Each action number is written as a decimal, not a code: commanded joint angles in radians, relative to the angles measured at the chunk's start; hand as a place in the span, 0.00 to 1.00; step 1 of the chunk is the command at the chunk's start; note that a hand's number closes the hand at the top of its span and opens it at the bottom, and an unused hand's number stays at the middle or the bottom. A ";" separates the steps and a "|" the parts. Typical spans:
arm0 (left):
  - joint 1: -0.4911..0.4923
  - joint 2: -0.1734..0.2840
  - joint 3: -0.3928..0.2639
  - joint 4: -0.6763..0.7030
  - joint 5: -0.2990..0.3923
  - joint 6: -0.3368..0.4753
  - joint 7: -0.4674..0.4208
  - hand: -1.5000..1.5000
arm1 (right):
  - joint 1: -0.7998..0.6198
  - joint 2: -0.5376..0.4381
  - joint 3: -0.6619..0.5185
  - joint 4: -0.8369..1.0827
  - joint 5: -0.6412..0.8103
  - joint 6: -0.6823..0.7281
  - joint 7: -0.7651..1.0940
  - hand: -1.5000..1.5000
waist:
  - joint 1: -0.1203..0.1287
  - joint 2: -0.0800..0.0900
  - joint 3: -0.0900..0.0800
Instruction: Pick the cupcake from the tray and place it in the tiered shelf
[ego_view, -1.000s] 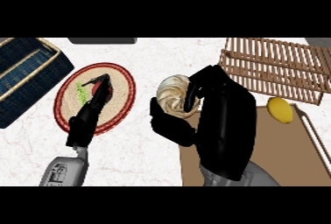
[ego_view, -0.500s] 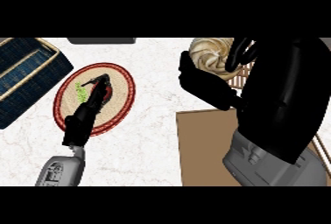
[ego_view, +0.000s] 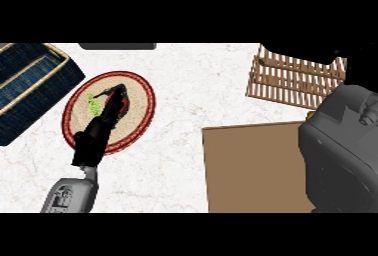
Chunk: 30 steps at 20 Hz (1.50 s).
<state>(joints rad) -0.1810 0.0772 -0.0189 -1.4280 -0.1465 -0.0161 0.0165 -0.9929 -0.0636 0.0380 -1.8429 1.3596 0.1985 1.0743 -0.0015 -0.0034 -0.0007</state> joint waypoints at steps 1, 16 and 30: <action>0.043 -0.005 -0.024 -0.052 -0.016 0.003 0.000 0.50 | -0.026 -0.051 -0.075 -0.019 0.004 0.097 0.049 1.00 | 0.002 -0.001 0.001; 0.031 -0.030 -0.039 -0.096 -0.027 0.015 0.066 0.50 | -0.046 -0.196 -0.155 0.291 0.052 -0.080 -0.162 1.00 | 0.010 0.004 0.001; 0.011 -0.037 -0.022 -0.027 -0.034 0.024 0.018 0.50 | 0.021 -0.222 -0.306 0.480 -0.145 -0.542 -0.417 1.00 | 0.012 0.008 0.002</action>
<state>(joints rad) -0.1782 0.0717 -0.0169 -1.4557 -0.1545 -0.0237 0.0340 -0.9955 -0.2962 -0.2085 -1.3797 1.3042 -0.2045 0.7235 0.0097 0.0048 0.0009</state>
